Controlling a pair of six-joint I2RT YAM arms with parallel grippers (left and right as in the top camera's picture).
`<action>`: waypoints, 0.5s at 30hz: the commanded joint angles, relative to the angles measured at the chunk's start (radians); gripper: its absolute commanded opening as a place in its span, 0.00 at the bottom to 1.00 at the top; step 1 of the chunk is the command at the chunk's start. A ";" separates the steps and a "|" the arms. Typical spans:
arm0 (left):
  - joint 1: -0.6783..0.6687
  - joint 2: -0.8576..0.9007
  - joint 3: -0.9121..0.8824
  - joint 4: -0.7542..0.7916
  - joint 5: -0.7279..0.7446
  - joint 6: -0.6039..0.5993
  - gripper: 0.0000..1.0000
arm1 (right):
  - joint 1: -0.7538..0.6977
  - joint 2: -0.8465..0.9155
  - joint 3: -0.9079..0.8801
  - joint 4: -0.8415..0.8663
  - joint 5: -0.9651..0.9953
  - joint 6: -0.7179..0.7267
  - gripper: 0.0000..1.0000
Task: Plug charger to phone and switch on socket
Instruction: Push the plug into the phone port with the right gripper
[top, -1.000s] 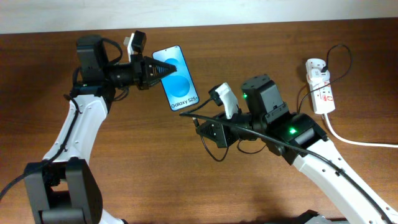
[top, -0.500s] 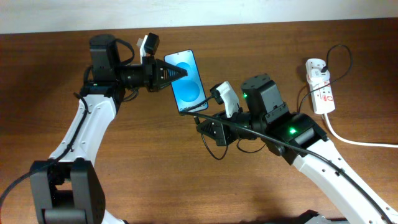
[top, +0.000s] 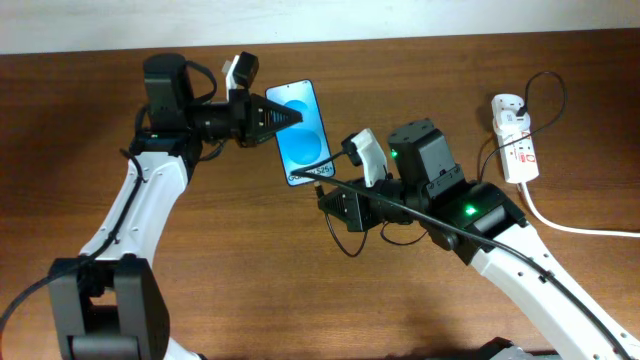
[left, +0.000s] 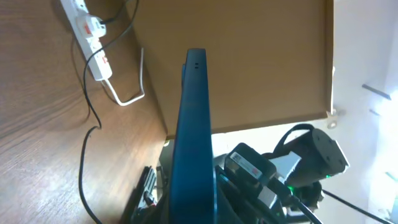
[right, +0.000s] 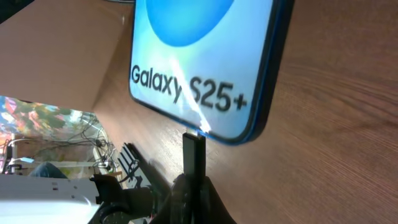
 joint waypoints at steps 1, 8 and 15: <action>-0.010 -0.008 0.014 0.013 0.047 -0.006 0.00 | 0.007 -0.001 -0.002 0.006 0.014 0.009 0.04; -0.010 -0.008 0.014 0.013 -0.036 -0.006 0.00 | 0.007 -0.001 -0.002 -0.013 0.010 0.008 0.04; -0.010 -0.008 0.014 0.013 -0.036 -0.006 0.00 | 0.007 -0.001 -0.002 -0.011 0.009 0.008 0.04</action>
